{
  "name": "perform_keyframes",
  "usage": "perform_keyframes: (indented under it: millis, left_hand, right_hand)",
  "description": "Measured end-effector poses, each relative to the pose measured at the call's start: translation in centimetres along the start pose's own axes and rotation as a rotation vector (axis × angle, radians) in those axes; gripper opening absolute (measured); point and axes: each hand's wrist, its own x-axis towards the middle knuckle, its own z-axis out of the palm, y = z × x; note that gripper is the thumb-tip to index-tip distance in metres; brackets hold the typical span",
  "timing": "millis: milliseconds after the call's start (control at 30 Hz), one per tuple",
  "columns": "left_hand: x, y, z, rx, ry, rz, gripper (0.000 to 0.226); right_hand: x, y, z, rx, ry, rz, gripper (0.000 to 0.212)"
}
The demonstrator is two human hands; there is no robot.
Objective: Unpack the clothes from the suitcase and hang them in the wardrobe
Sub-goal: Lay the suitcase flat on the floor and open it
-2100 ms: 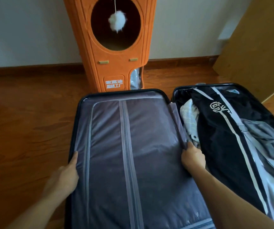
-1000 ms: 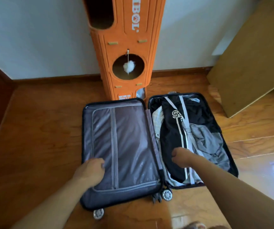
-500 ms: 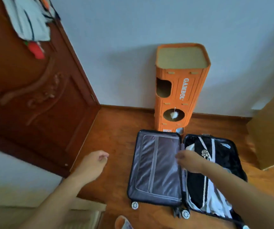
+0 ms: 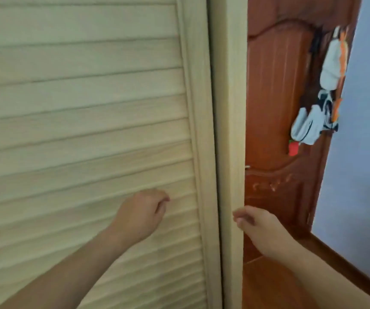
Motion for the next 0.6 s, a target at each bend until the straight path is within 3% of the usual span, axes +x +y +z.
perform_keyframes:
  millis: [133, 233, 400, 600]
  left_hand:
    - [-0.7, -8.3, -5.8, 0.293, 0.210, 0.139, 0.035]
    - [0.4, -11.7, -8.2, 0.430, 0.256, 0.201, 0.034]
    - [1.3, -13.5, -9.1, 0.414, 0.250, 0.247, 0.031]
    - [1.2, -13.0, -8.0, 0.392, 0.256, 0.279, 0.029]
  right_hand:
    - [4.2, -6.0, 2.8, 0.014, 0.040, -0.094, 0.048]
    - [8.0, -9.4, 3.6, 0.020, 0.217, -0.088, 0.071]
    - [11.5, -11.9, 4.8, 0.267, 0.312, 0.105, 0.072]
    - [12.2, -12.0, 6.0, 0.249, 0.384, 0.116, 0.073]
